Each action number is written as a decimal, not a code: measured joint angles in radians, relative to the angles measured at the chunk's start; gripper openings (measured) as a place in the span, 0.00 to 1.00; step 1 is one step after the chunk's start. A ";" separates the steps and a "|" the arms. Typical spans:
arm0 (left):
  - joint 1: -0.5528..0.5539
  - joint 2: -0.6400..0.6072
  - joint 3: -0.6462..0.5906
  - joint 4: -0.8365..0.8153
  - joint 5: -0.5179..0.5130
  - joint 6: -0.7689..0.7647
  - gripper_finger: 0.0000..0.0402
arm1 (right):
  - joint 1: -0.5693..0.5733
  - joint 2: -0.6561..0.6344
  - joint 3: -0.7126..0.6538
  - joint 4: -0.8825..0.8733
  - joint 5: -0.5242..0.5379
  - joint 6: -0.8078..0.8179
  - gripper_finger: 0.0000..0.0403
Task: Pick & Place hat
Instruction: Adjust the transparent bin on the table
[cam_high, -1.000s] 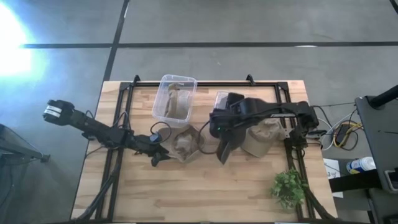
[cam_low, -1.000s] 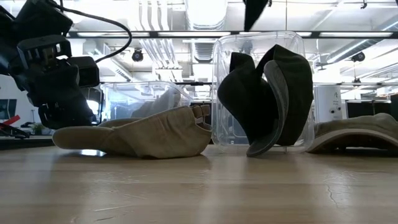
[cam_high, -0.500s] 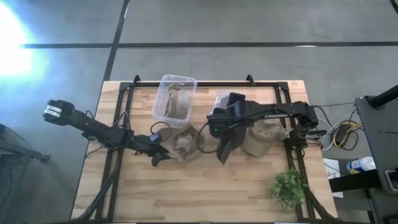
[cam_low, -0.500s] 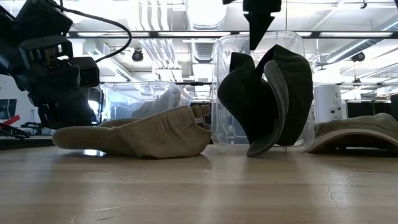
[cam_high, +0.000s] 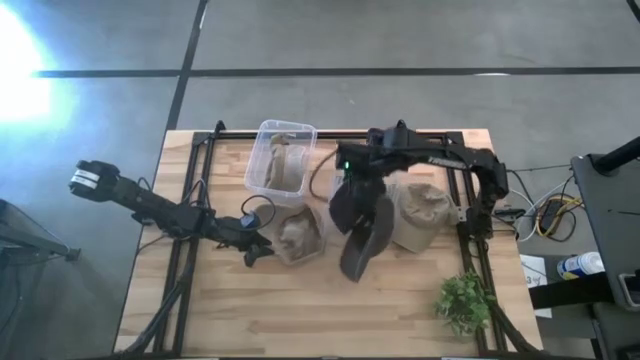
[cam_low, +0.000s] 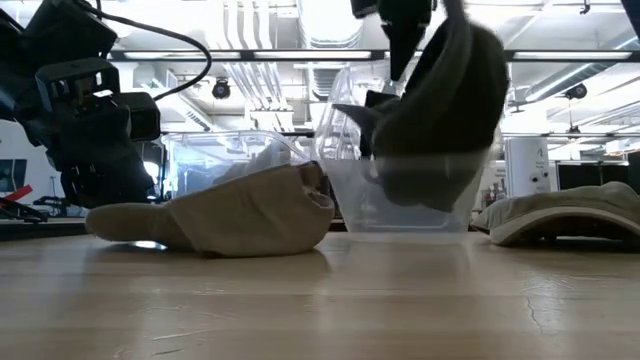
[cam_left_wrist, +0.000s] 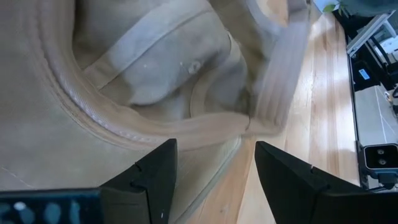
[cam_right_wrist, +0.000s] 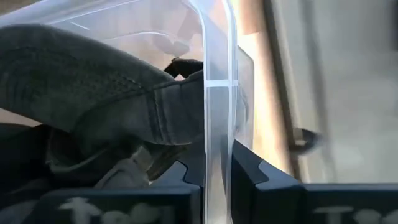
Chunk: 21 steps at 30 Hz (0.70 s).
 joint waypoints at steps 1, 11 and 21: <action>0.000 0.000 0.000 0.000 0.000 0.000 0.52 | -0.018 0.000 -0.004 0.010 -0.044 -0.017 0.07; 0.000 0.000 0.000 0.000 0.000 -0.017 0.52 | -0.252 0.001 -0.152 0.148 -0.310 -0.197 0.07; 0.000 0.000 0.000 0.000 0.001 -0.072 0.52 | -0.392 0.014 -0.325 0.347 -0.285 -0.319 0.10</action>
